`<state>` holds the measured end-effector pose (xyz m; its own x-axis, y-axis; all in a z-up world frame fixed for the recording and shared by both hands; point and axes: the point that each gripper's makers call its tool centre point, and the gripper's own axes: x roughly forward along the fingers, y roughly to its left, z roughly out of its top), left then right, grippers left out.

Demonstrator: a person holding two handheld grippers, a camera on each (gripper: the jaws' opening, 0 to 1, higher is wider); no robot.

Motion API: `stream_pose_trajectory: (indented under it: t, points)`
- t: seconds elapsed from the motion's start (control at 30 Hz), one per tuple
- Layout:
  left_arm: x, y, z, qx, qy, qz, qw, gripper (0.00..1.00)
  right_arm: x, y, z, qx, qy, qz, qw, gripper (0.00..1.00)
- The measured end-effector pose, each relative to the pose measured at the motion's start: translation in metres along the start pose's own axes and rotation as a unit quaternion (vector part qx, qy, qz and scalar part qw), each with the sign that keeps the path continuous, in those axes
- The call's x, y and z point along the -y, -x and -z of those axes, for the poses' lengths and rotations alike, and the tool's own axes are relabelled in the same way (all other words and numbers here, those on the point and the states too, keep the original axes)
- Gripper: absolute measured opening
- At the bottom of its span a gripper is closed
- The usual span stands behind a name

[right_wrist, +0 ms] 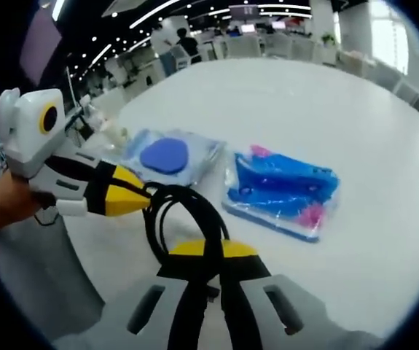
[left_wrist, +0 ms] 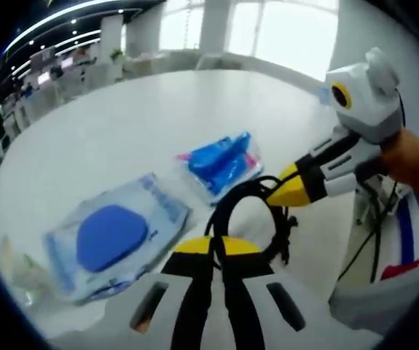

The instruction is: Arrange the tabletop items into an orderly group along one side of the table until the central work area is clear of visible clutter.

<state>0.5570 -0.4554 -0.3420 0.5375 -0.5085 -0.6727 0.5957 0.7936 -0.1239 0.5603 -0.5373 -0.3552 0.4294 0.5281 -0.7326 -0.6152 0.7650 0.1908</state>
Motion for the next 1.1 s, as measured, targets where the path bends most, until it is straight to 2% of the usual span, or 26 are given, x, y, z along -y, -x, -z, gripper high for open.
stream_pose_trajectory:
  t: [0.27, 0.63, 1.1]
  points:
    - [-0.011, -0.004, 0.009, -0.014, 0.007, -0.004, 0.9999, 0.00, -0.005, -0.014, 0.005, -0.013, -0.015, -0.014, 0.9997, 0.05]
    - [-0.018, -0.024, 0.016, -0.030, -0.001, -0.011, 0.9995, 0.01, 0.002, -0.027, 0.012, -0.030, -0.010, -0.006, 0.9995, 0.05]
    - [-0.016, -0.036, 0.024, -0.048, -0.018, -0.005, 0.9987, 0.02, 0.006, -0.033, 0.022, -0.044, -0.010, -0.004, 0.9990, 0.07]
